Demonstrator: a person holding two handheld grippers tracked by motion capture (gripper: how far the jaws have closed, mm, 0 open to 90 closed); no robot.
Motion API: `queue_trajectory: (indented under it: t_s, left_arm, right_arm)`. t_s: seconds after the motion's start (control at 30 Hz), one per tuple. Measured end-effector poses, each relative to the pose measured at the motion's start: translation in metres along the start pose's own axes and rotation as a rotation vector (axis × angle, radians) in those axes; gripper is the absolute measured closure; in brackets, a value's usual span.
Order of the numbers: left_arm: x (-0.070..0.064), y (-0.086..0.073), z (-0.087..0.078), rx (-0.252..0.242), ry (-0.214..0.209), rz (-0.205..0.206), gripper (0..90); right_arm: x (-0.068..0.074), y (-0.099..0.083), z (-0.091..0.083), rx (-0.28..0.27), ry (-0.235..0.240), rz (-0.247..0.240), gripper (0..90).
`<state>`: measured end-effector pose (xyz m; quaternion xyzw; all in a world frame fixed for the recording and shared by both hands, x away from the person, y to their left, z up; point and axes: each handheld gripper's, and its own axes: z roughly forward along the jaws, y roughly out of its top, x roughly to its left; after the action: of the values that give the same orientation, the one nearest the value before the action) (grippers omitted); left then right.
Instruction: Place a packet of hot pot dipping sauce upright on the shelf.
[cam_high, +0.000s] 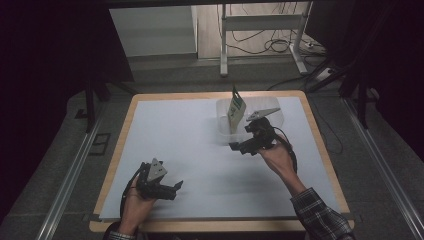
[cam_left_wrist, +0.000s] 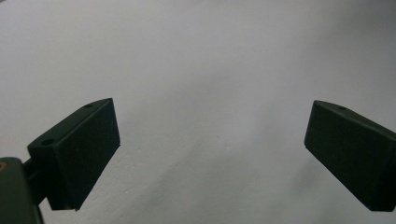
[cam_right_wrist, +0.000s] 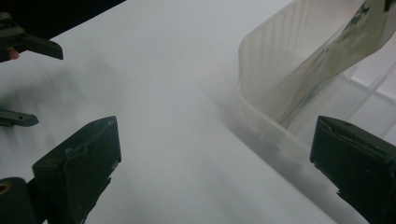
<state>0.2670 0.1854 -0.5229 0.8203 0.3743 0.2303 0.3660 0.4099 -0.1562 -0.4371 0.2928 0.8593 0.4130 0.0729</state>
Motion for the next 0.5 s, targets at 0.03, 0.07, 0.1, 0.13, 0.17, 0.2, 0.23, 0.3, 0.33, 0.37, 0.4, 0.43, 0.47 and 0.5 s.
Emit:
queue_trajectory:
  t_s: [0.03, 0.07, 0.1, 0.13, 0.17, 0.2, 0.23, 0.3, 0.33, 0.37, 0.4, 0.43, 0.47, 0.5]
  left_arm:
    - [0.000, 0.000, 0.000, 0.000, 0.000, 0.000, 3.1]
    - [0.000, 0.000, 0.000, 0.001, 0.000, 0.000, 3.1]
    - [0.000, 0.000, 0.000, 0.001, 0.000, 0.001, 3.1]
    - [0.000, 0.000, 0.000, 0.000, 0.000, 0.000, 3.1]
    - [0.000, 0.000, 0.000, 0.000, 0.000, 0.001, 3.1]
    - [0.000, 0.000, 0.000, 0.001, 0.000, 0.001, 3.1]
    - [0.000, 0.000, 0.000, 0.001, -0.001, 0.001, 3.1]
    - [0.000, 0.000, 0.000, 0.002, -0.003, 0.003, 3.1]
    - [0.000, 0.000, 0.001, 0.002, -0.005, 0.004, 3.1]
    - [0.000, 0.000, 0.001, 0.002, -0.008, 0.005, 3.1]
    - [0.000, 0.000, 0.001, 0.002, -0.009, 0.007, 3.1]
    - [-0.001, 0.000, 0.001, 0.001, -0.009, 0.009, 3.1]
    - [-0.001, 0.000, 0.001, 0.001, -0.010, 0.009, 3.1]
    - [-0.001, 0.000, 0.001, 0.000, -0.012, 0.010, 3.1]
  right_arm:
    - [0.000, -0.001, 0.001, 0.000, 0.004, 0.001, 1.6]
    - [0.000, -0.003, 0.001, 0.003, 0.007, 0.003, 1.4]
    - [0.000, -0.004, 0.001, 0.006, 0.010, 0.004, 1.1]
    - [0.000, -0.006, 0.002, 0.008, 0.011, 0.008, 0.8]
    - [0.000, -0.007, 0.002, 0.008, 0.014, 0.008, 0.6]
    - [0.000, -0.008, 0.001, 0.006, 0.015, 0.010, 0.4]
    - [0.001, -0.009, 0.001, 0.002, 0.014, 0.009, 0.2]
    - [0.002, -0.011, -0.001, -0.010, 0.010, 0.011, 0.0]
    - [0.002, -0.011, -0.003, -0.022, 0.012, 0.014, 0.0]
    - [0.002, -0.012, -0.005, -0.030, 0.015, 0.018, 0.0]
    - [0.003, -0.013, -0.006, -0.036, 0.017, 0.022, 0.0]
    - [0.003, -0.013, -0.008, -0.041, 0.016, 0.019, 0.0]
    - [0.003, -0.014, -0.010, -0.045, 0.016, 0.017, 0.0]
    - [0.004, -0.014, -0.011, -0.049, 0.012, 0.014, 0.0]
